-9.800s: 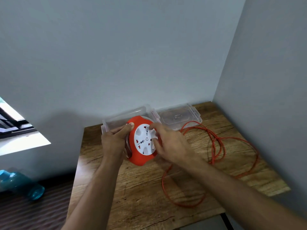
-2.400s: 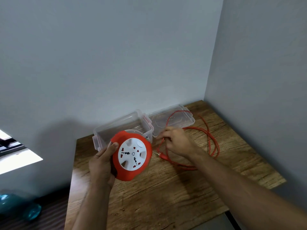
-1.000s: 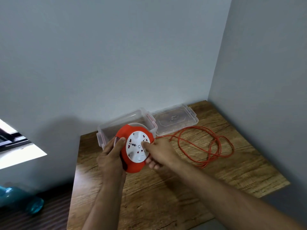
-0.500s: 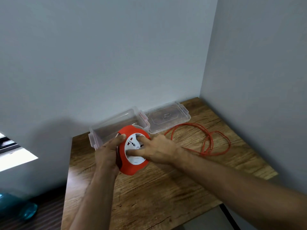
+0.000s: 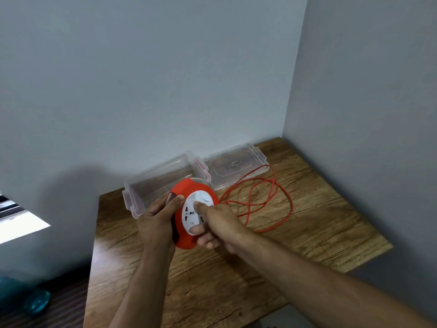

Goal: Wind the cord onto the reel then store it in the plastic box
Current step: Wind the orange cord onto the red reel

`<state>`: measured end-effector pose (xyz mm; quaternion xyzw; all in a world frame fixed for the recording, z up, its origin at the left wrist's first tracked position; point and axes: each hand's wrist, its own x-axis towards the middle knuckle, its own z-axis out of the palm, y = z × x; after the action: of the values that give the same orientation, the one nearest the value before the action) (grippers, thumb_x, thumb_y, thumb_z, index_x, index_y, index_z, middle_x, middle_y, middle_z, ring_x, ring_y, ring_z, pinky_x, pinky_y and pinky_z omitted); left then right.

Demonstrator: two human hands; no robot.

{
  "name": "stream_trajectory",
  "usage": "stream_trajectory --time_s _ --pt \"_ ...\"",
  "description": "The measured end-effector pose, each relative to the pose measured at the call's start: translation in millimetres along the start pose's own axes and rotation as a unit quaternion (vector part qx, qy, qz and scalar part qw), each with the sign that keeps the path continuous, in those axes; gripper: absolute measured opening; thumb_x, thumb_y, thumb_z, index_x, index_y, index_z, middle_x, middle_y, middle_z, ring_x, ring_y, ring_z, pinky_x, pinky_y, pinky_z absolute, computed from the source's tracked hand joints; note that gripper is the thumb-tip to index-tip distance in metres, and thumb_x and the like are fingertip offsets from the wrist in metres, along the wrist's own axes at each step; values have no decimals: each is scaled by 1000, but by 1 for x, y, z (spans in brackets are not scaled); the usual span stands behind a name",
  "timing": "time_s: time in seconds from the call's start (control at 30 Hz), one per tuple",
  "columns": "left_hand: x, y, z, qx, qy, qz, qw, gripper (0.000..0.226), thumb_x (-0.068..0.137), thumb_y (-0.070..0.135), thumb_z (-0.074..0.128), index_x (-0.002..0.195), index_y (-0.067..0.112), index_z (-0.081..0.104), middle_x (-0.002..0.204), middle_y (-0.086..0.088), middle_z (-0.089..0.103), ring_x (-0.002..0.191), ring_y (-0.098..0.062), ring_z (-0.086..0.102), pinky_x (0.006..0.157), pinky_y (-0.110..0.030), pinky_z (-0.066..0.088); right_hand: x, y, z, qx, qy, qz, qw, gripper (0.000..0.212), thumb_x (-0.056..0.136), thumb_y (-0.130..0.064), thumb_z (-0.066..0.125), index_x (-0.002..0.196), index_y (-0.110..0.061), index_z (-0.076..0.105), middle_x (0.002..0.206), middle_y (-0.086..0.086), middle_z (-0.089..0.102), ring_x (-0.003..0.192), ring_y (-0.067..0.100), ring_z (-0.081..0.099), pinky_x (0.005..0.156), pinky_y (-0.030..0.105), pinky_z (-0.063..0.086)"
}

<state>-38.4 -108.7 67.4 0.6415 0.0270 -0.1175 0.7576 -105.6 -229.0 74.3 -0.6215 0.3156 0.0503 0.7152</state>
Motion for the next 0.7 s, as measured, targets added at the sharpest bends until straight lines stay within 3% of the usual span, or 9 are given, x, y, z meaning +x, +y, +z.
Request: stream_trajectory --time_s 0.03,0.07,0.13,0.23,0.3,0.4,0.5,0.6,0.7 --pt "1 2 -1 -12 6 -15 1000 23 83 15 81 105 20 79 89 3 83 83 -22 80 67 -37 64 2 1 -7 -135 38 -67 988 39 95 -48 57 105 -12 65 77 7 76 55 20 67 54 34 57" --pt "2 4 -2 -19 8 -26 999 20 83 16 81 102 22 78 83 5 83 75 -20 80 61 -34 63 3 4 -16 -293 89 -151 940 33 94 -46 57 105 -15 65 83 5 75 64 22 69 63 37 59" --pt "4 9 -4 -21 8 -39 999 19 81 15 82 98 20 77 80 2 82 68 -18 79 56 -31 61 8 6 -32 -517 129 -328 780 31 95 -40 55 120 -22 56 109 5 70 84 26 70 73 40 58" --pt "4 15 -4 -16 -10 -69 997 22 78 15 83 99 13 76 86 -8 83 73 -29 80 65 -41 63 14 3 -50 -660 -16 -467 588 50 96 -37 59 139 -31 33 141 16 44 92 33 67 64 46 61" --pt "4 17 -4 -13 -20 -89 996 28 77 15 85 102 9 76 90 -13 82 79 -37 79 70 -49 63 17 -1 -54 -705 -61 -485 513 59 96 -34 62 142 -38 25 149 20 34 91 35 67 55 42 61" --pt "3 21 -4 1 -36 -96 995 29 75 14 85 102 6 77 93 -18 81 82 -41 78 74 -53 63 18 -9 -54 -723 -87 -515 452 60 97 -31 62 144 -43 28 152 23 33 81 32 69 51 36 56" --pt "4 23 -5 25 -43 -110 993 17 78 14 83 93 11 76 86 -14 82 77 -39 77 67 -47 63 18 -19 -55 -754 -136 -504 400 64 99 -27 58 149 -49 24 155 20 28 78 33 68 54 40 58" --pt "4 22 -5 50 -47 -118 991 21 78 17 84 95 9 76 85 -14 82 79 -39 78 67 -46 63 19 -27 -53 -774 -130 -503 362 70 95 -32 65 151 -47 26 151 16 37 95 39 68 65 45 61" --pt "3 24 -4 52 -44 -99 993 17 79 17 83 93 11 75 82 -11 82 76 -36 78 68 -45 62 21 -19 -48 -767 -94 -533 344 63 93 -37 66 148 -40 34 140 19 47 84 35 70 59 43 60"
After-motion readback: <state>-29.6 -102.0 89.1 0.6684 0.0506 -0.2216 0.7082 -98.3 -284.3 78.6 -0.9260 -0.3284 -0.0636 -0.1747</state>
